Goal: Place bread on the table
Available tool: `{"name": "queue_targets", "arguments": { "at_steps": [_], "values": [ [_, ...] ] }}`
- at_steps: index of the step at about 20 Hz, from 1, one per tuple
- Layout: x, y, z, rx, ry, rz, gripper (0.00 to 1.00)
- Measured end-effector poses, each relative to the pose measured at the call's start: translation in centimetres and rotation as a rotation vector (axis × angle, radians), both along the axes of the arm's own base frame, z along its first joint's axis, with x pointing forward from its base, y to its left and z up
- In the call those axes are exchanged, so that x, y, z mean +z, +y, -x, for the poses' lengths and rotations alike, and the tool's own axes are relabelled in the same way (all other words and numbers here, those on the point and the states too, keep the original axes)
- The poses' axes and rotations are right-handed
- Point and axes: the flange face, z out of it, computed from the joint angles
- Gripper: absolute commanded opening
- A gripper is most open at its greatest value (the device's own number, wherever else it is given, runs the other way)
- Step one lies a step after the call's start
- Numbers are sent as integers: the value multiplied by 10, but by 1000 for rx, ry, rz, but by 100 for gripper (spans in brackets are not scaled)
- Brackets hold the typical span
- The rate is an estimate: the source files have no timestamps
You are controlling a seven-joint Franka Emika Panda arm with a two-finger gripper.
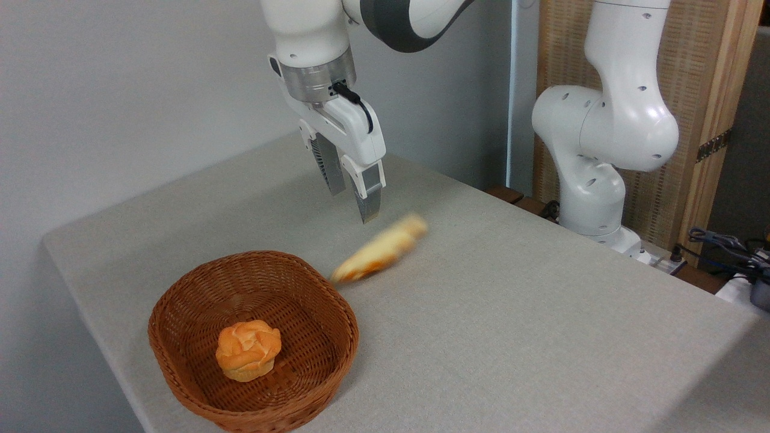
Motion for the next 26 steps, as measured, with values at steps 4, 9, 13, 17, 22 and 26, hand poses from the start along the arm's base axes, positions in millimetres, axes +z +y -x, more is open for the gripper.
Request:
{"name": "queue_targets", "arguments": {
  "at_steps": [4,9,13,17,22,26],
  "values": [
    [1,0,0,0,-3,0,100],
    [15,6,-5,12,-34,7,100],
    [36,22,-13,44,-75,19,100],
    [53,34,-24,53,-120,-34,100],
    [62,26,-45,60,-142,-59,100],
    [70,33,-64,68,-160,-85,100]
  ]
}}
